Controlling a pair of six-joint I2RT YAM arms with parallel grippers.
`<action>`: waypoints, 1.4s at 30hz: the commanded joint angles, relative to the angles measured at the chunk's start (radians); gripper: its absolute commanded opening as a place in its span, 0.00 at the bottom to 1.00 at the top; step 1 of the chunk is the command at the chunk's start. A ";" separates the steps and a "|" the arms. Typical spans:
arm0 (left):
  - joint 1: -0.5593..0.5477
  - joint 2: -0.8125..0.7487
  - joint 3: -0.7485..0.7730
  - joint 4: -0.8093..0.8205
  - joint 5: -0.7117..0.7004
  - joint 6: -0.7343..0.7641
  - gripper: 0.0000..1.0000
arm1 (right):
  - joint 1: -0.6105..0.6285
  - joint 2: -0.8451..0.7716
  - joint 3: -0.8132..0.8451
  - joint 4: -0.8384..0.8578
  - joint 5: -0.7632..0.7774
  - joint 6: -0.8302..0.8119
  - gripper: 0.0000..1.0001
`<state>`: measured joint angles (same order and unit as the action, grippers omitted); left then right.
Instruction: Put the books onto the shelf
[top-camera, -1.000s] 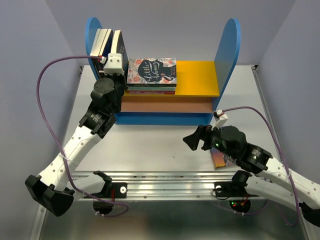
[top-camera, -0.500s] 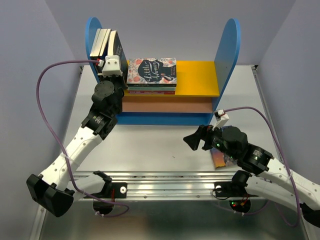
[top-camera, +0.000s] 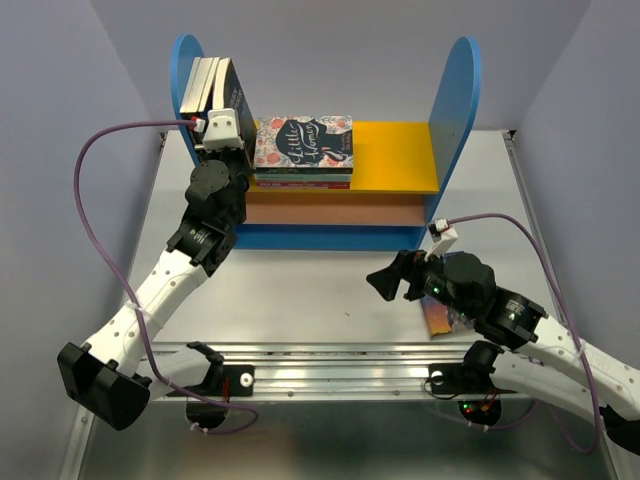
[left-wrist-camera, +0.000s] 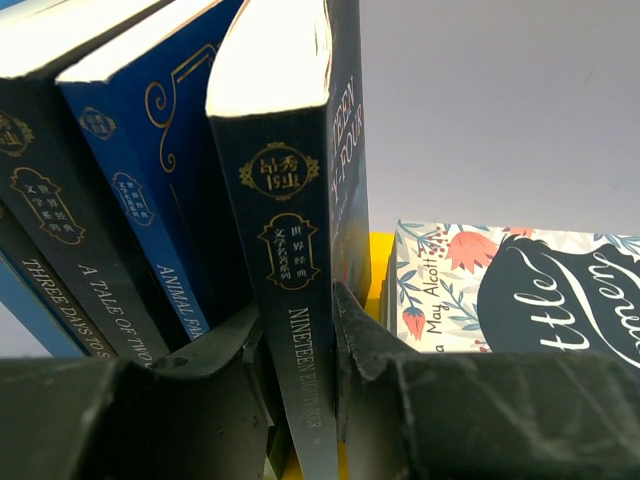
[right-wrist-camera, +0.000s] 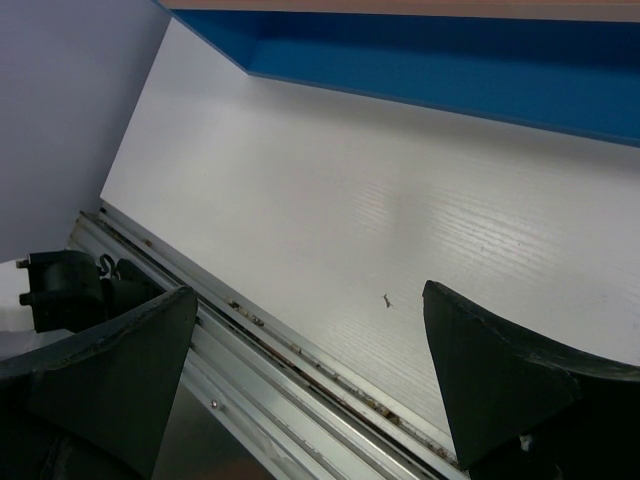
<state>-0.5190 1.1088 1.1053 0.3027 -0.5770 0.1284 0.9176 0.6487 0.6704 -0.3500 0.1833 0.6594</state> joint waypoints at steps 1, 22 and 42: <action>0.014 -0.014 0.037 0.102 -0.038 -0.015 0.33 | -0.002 -0.004 -0.017 0.045 -0.001 0.006 1.00; 0.014 -0.038 0.073 0.038 -0.021 -0.087 0.51 | -0.002 0.006 -0.020 0.060 -0.015 0.011 1.00; 0.013 -0.139 0.200 -0.039 -0.036 -0.251 0.75 | -0.002 0.060 -0.029 0.100 -0.064 0.013 1.00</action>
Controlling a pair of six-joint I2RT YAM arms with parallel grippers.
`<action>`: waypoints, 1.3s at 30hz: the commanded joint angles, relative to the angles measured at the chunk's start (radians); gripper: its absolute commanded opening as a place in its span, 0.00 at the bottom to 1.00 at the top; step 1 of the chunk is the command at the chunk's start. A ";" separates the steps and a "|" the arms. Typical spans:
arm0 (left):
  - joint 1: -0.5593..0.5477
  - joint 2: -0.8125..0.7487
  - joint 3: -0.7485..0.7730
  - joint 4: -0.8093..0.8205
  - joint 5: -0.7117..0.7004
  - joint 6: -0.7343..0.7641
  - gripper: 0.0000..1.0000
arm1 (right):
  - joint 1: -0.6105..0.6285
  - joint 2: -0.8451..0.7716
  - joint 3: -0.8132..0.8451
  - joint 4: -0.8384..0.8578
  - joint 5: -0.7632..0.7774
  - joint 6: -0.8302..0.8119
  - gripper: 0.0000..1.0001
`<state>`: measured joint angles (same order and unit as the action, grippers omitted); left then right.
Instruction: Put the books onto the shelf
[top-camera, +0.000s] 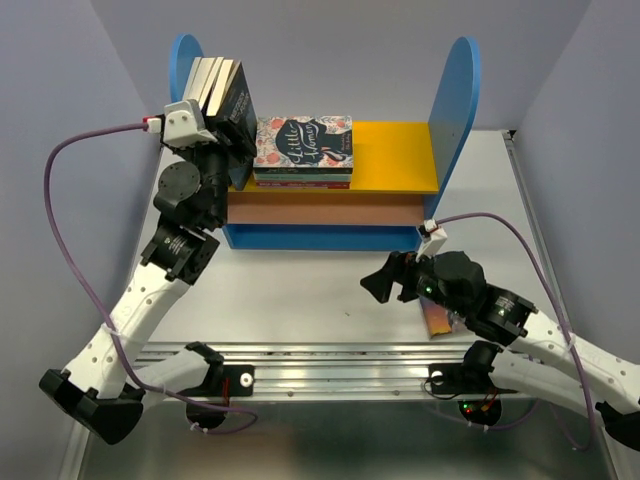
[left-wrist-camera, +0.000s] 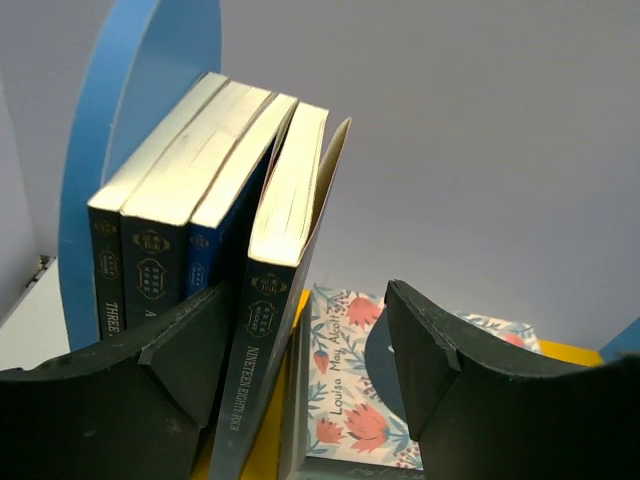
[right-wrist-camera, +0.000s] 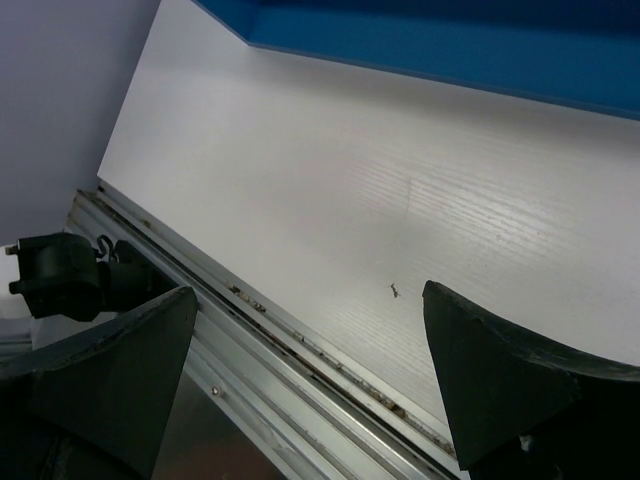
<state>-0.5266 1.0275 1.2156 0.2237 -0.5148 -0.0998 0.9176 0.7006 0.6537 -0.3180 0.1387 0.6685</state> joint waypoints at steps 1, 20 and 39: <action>0.022 -0.064 0.116 0.034 -0.105 -0.038 0.76 | -0.002 0.011 -0.011 0.074 -0.022 0.005 1.00; 0.020 -0.291 0.121 -0.069 0.088 -0.233 0.99 | -0.002 -0.006 0.011 -0.076 0.070 0.035 1.00; -0.036 -0.461 -0.548 -0.149 0.472 -0.741 0.99 | -0.002 -0.068 -0.066 -0.494 0.462 0.464 1.00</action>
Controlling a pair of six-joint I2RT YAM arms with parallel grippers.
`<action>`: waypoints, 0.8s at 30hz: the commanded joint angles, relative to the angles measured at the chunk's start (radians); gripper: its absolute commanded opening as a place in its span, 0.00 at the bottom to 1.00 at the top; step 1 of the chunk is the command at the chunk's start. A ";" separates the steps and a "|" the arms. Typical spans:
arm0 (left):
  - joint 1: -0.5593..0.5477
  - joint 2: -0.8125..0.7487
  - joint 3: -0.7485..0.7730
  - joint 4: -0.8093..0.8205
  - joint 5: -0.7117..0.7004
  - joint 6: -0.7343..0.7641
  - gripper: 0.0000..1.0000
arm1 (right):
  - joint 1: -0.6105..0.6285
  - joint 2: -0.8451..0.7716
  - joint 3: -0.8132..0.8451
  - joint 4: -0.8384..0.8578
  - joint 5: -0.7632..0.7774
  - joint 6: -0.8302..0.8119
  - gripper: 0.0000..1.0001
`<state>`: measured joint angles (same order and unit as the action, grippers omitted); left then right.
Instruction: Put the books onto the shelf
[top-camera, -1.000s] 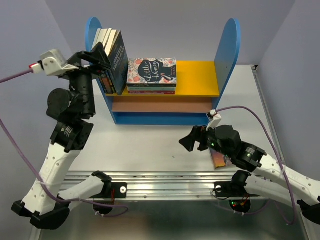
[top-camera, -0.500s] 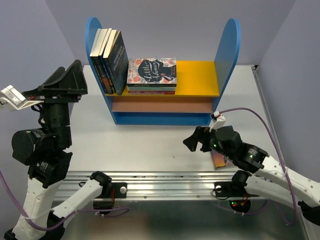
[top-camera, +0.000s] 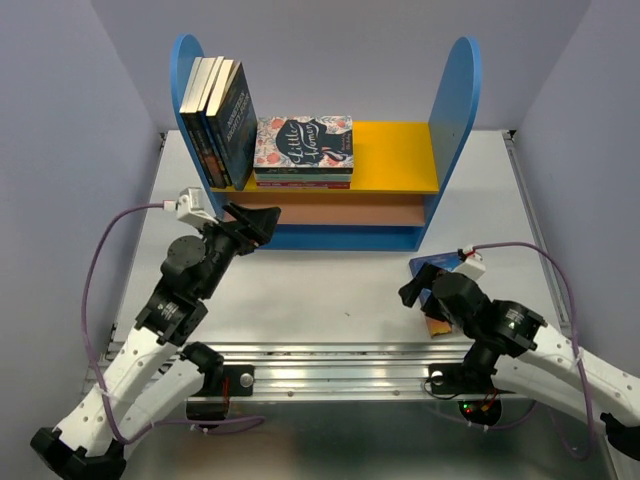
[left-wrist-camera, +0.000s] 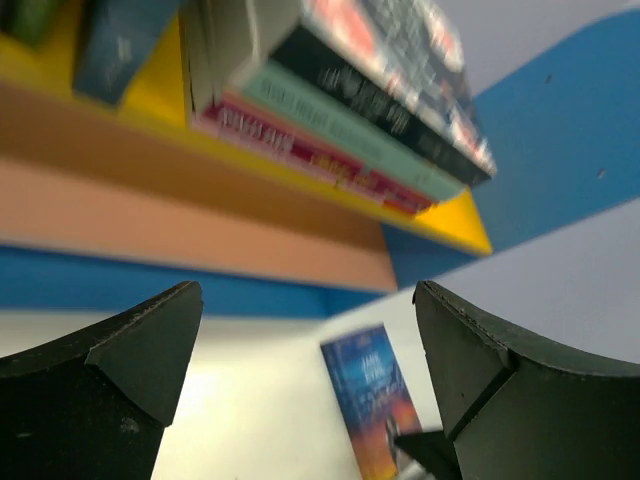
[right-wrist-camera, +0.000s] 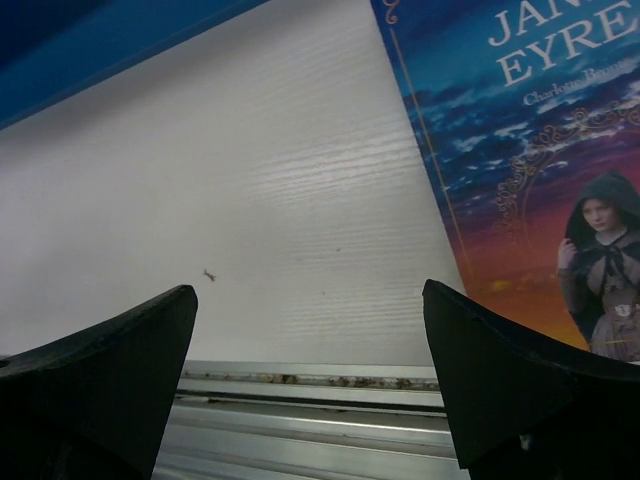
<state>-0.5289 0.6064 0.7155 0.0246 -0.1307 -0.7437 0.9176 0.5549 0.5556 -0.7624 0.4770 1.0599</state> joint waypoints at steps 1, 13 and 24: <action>-0.051 -0.056 -0.062 0.044 0.074 -0.114 0.99 | -0.002 0.098 0.035 -0.049 0.132 0.080 1.00; -0.333 -0.007 -0.267 0.000 -0.052 -0.295 0.99 | -0.457 0.258 -0.062 0.210 -0.171 -0.164 1.00; -0.384 -0.043 -0.410 0.080 -0.044 -0.364 0.99 | -0.759 0.267 -0.091 0.270 -0.124 -0.224 1.00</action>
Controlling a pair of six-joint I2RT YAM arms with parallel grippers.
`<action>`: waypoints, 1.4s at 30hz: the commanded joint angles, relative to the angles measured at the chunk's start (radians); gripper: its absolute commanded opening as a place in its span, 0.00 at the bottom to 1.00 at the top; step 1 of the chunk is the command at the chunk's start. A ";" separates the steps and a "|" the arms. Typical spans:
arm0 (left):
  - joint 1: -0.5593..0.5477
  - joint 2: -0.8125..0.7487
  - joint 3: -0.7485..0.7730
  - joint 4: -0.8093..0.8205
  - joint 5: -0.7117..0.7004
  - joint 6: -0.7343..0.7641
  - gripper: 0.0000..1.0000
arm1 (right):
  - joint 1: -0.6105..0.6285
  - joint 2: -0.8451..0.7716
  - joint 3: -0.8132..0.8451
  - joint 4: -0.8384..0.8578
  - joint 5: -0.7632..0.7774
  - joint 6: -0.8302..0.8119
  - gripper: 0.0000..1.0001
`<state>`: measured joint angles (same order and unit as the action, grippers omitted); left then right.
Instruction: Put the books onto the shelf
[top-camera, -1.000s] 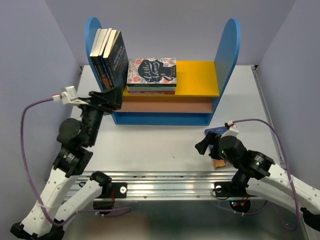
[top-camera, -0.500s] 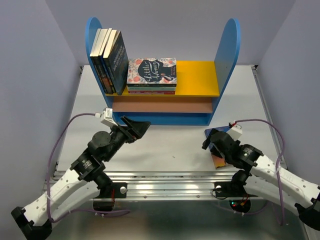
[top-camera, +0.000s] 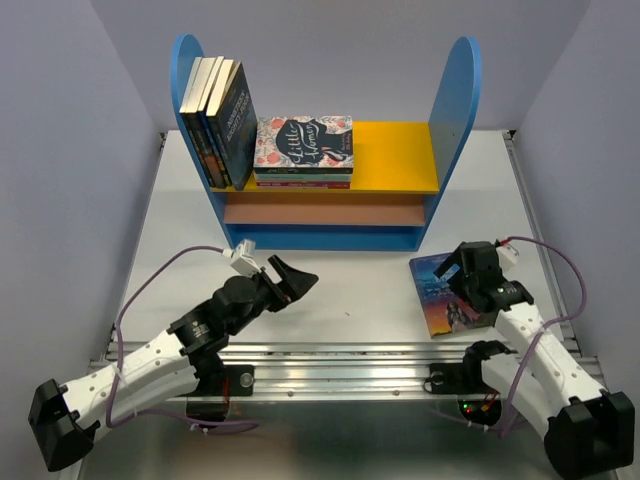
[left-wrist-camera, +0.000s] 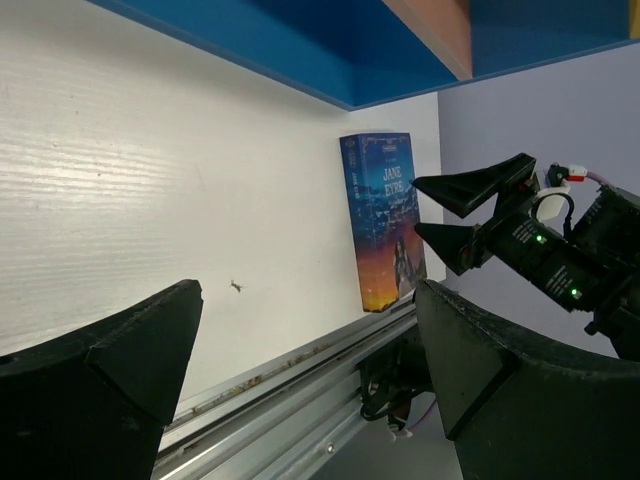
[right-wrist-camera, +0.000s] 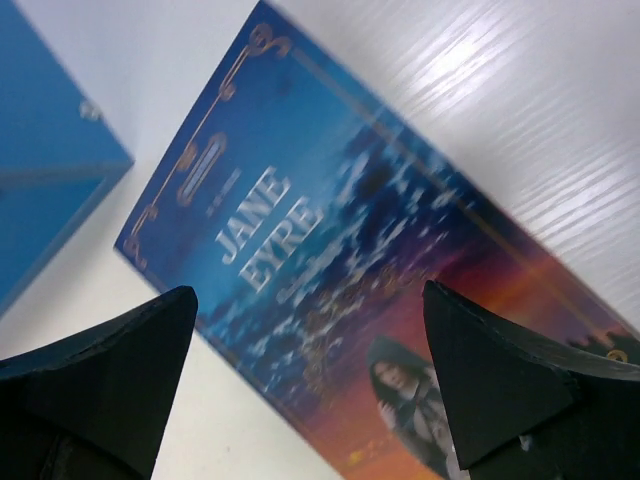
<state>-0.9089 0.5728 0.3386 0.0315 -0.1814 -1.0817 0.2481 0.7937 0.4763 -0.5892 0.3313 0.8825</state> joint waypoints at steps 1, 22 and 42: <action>-0.005 -0.007 -0.038 0.076 0.014 -0.023 0.99 | -0.160 0.042 -0.013 0.110 0.011 -0.054 1.00; -0.010 0.081 -0.079 0.153 0.028 -0.026 0.99 | -0.458 0.147 -0.091 0.249 -0.468 -0.197 1.00; -0.015 0.243 -0.061 0.217 0.043 -0.014 0.99 | -0.076 0.036 -0.102 0.048 -0.373 0.004 1.00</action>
<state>-0.9157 0.7879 0.2382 0.1989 -0.1410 -1.1160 0.1116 0.8417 0.3771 -0.4843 -0.0738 0.8101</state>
